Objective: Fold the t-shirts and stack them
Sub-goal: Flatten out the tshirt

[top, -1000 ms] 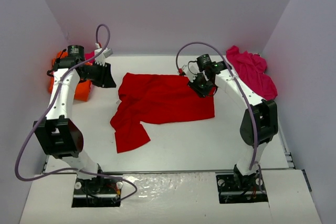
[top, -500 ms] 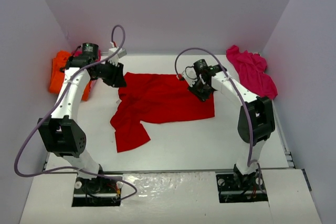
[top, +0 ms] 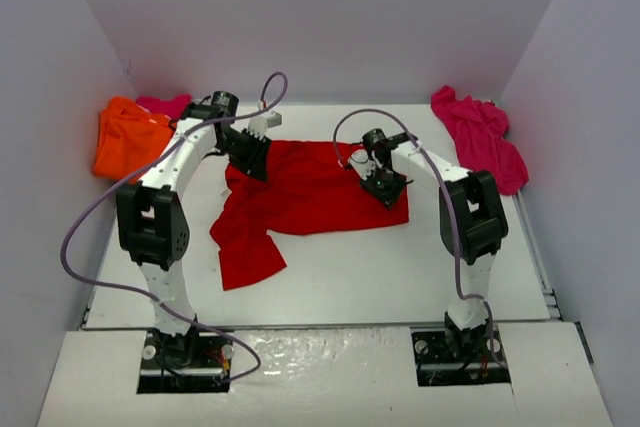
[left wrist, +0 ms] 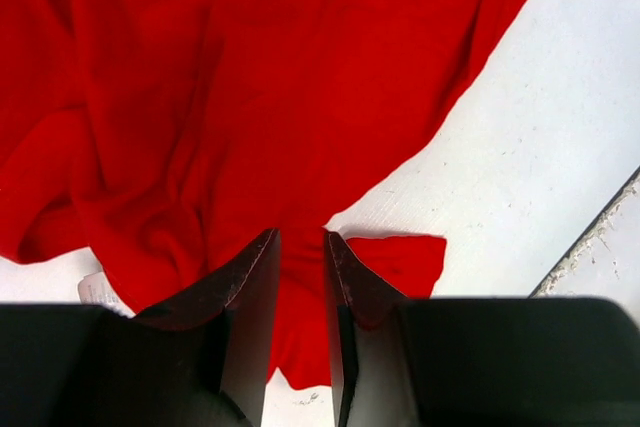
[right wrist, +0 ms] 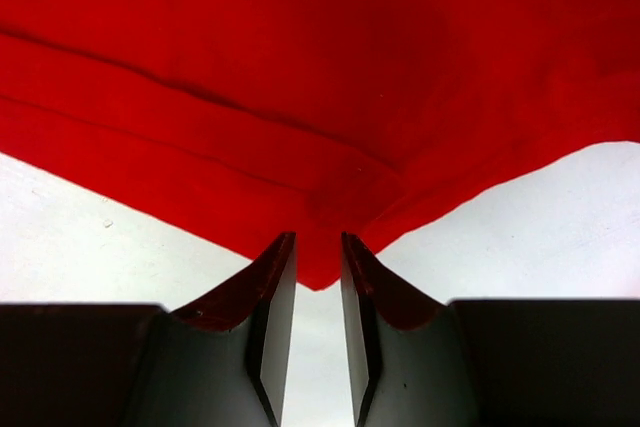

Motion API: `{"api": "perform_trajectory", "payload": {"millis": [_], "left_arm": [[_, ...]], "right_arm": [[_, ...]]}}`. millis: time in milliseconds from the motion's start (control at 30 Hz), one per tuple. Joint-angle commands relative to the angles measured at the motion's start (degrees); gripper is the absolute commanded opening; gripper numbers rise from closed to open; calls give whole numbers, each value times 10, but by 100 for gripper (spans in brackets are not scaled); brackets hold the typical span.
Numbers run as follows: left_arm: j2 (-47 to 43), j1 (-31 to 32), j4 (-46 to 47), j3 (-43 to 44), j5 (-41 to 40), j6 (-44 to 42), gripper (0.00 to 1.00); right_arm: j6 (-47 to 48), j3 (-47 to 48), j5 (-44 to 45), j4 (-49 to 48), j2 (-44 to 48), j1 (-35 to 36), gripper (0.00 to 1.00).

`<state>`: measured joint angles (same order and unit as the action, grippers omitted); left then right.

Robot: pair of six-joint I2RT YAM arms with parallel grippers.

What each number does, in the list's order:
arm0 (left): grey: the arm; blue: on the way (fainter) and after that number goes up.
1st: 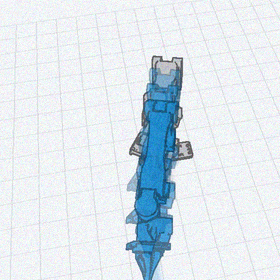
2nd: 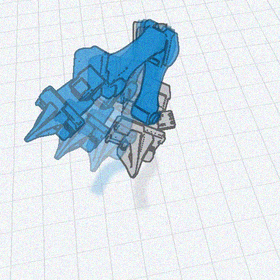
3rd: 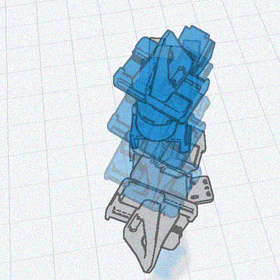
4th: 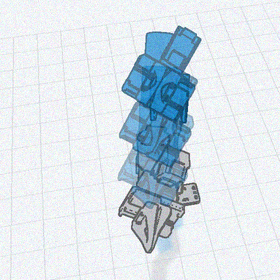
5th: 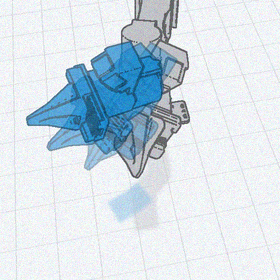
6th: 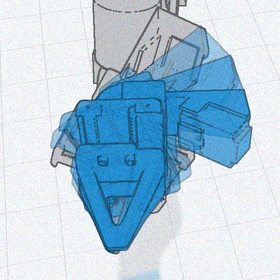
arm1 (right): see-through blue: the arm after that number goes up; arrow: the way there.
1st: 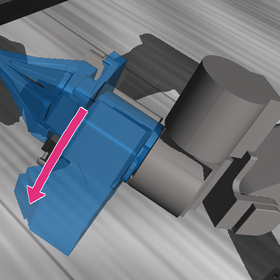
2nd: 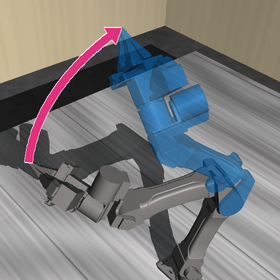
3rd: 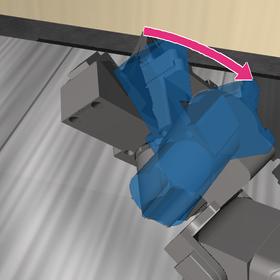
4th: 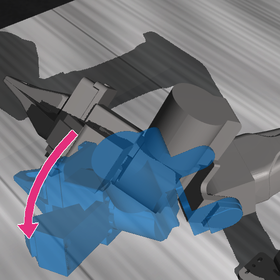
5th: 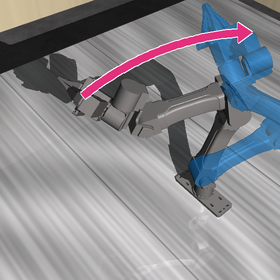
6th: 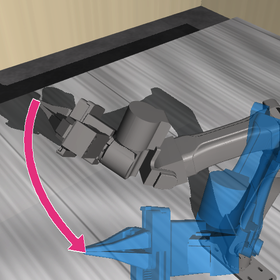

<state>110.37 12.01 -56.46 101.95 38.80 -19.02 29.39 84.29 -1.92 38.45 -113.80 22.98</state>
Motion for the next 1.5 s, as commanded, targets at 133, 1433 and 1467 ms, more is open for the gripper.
{"api": "perform_trajectory", "payload": {"millis": [133,1433,1467], "left_arm": [[-5,9,-5,28,-6,-10,21],[-33,13,-7,7,-32,-27,18],[-35,13,-7,6,-31,-27,18]], "right_arm": [[-7,16,40,5,-6,-5,38],[28,37,-19,91,132,-3,4],[27,28,-14,93,147,2,7]]}}
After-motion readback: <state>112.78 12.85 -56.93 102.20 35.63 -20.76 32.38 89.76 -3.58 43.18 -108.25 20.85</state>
